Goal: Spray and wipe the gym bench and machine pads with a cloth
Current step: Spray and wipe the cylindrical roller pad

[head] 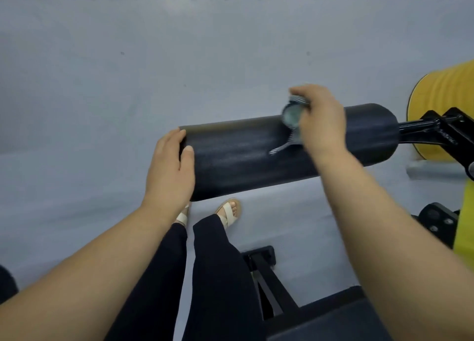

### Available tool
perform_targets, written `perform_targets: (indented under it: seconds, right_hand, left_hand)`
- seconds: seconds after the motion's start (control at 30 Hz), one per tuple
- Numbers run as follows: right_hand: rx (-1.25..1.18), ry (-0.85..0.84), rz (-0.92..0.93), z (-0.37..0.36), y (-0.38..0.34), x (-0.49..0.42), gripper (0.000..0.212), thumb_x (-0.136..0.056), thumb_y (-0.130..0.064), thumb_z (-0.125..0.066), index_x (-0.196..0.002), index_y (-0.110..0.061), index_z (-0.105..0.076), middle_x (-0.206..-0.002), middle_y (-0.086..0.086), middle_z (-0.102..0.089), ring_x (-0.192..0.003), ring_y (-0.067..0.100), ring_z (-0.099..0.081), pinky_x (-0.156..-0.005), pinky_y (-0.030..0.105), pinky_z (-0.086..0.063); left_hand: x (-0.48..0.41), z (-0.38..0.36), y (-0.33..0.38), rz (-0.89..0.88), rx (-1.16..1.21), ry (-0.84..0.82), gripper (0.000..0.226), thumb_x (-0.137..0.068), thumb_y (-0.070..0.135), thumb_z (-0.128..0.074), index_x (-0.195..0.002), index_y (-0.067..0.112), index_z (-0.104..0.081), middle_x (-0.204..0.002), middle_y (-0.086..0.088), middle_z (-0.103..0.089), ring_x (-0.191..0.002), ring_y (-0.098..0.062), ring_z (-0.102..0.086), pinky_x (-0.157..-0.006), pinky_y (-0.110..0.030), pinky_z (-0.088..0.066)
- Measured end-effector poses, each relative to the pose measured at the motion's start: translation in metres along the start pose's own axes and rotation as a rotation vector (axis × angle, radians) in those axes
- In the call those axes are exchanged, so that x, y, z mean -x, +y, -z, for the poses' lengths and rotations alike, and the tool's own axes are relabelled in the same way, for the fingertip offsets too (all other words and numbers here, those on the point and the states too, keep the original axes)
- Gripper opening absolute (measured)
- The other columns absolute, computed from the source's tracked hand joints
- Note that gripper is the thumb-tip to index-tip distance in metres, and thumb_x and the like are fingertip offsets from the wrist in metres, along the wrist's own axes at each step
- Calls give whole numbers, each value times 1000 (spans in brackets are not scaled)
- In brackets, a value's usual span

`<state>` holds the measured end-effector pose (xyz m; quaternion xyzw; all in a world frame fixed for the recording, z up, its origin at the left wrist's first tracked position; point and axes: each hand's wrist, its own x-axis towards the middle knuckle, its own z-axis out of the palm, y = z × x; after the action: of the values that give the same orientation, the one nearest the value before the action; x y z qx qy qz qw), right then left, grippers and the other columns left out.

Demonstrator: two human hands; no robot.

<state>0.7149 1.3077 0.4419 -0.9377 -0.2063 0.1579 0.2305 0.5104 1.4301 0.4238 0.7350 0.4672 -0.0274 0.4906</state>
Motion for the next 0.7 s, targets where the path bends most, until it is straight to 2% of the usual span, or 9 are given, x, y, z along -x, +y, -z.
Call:
perform_targets:
  seconds: [0.07,0.13,0.2,0.33,0.37,0.43,0.5,0.57,0.7]
  right_hand:
    - [199,-59,-102,-4,13,-7,44,-89,-1,-42,-125,-20,-59,-131,2,-55,-121,21,-48,-97,24,-33]
    - [264,-63,-142,-24,1,9,49,-91,1,-38,-128,-25,-56,-133,1,-53,-120,24,-49,-96,30,-36]
    - [231,-65,-59,-52,-26,34,50,-89,3,-38,-127,-24,-56,-132,2,-53,-118,25,-50,-94,30,-36]
    - [8,-95,251,-108,-92,93,31,-83,-3,-51,-106,-16,-68,-112,5,-64,-104,26,-56,-88,32,-39]
    - [-98,-115,287,-114,-101,102,29,-82,-3,-51,-103,-13,-69,-108,6,-65,-105,25,-57,-95,34,-40]
    - [-296,-195,301,-112,-104,106,36,-80,5,-47,-106,-8,-69,-110,9,-66,-112,23,-56,-111,40,-28]
    - [-377,-123,329,-91,-89,96,41,-77,5,-41,-106,-4,-69,-112,10,-66,-114,21,-55,-114,33,-20]
    - [-357,33,244,-65,-57,77,44,-75,-4,-37,-106,-4,-69,-113,6,-65,-116,22,-54,-113,26,-23]
    - [-130,285,-132,-3,33,27,43,-84,8,-42,-114,-12,-66,-128,8,-59,-137,26,-35,-115,42,-23]
  left_hand:
    - [10,2,-1,-36,-1,27,42,-99,17,-35,-141,14,-36,-144,1,-36,-130,-8,-34,-102,-14,-22]
    - [19,4,-6,-61,9,28,42,-99,15,-36,-140,13,-38,-140,0,-38,-122,-4,-37,-98,-13,-24]
    - [22,4,-11,-73,57,47,40,-98,12,-36,-138,12,-41,-135,-1,-41,-113,0,-38,-97,-15,-29]
    - [18,8,-8,-17,264,120,27,-97,13,-35,-120,14,-48,-117,2,-54,-106,-7,-52,-98,-30,-42]
    - [16,10,-8,41,357,151,20,-97,14,-34,-113,15,-47,-110,4,-56,-102,-7,-55,-96,-34,-46]
    - [14,14,-10,112,458,192,17,-99,19,-32,-108,16,-46,-110,2,-56,-101,-9,-58,-96,-38,-47]
    - [16,15,-13,87,346,159,27,-96,25,-32,-114,14,-49,-119,0,-50,-108,-6,-52,-102,-25,-40]
    - [21,8,-10,-23,124,126,37,-93,26,-34,-122,11,-51,-124,-1,-44,-117,-8,-44,-104,-17,-28]
    - [24,-24,16,-293,-245,12,48,-88,33,-36,-129,13,-53,-144,-7,-38,-140,-26,-23,-116,-39,-12]
